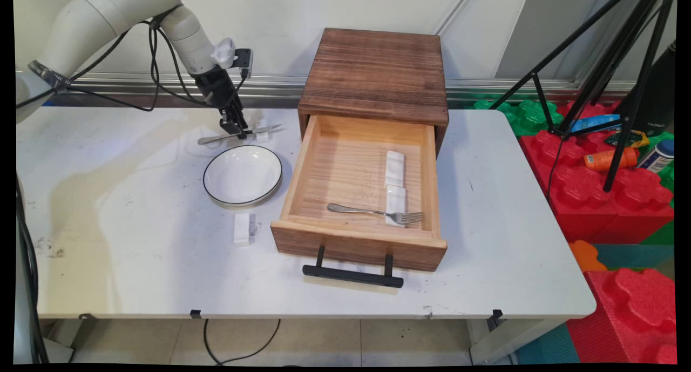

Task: Pick up the knife from the left of the white plate, then place the picked object into the drawer

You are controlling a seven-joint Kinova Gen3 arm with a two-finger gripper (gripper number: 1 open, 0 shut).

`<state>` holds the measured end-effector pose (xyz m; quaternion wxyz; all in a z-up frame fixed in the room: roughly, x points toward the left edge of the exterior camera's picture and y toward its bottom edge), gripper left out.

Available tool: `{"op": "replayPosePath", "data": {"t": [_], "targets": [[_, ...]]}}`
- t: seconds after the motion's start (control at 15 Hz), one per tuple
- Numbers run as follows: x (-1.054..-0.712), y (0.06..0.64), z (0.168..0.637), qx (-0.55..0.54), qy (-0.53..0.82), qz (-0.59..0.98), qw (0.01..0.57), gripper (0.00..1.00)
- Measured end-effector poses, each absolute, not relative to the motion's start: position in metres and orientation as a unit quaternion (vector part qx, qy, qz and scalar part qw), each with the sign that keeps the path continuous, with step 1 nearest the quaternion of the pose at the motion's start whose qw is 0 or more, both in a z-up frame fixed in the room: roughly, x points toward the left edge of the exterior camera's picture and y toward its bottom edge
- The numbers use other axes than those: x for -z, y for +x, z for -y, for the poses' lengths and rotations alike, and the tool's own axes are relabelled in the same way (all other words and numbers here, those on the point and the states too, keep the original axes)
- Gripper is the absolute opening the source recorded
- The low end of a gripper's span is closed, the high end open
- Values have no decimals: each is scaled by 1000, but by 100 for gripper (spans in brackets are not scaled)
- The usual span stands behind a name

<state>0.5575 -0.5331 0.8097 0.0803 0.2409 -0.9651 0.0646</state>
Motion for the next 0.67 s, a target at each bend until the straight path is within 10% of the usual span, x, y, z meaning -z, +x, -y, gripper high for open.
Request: {"op": "replayPosePath", "data": {"t": [0.67], "targets": [[-813,566,522,-68,258,960,90,0]]}}
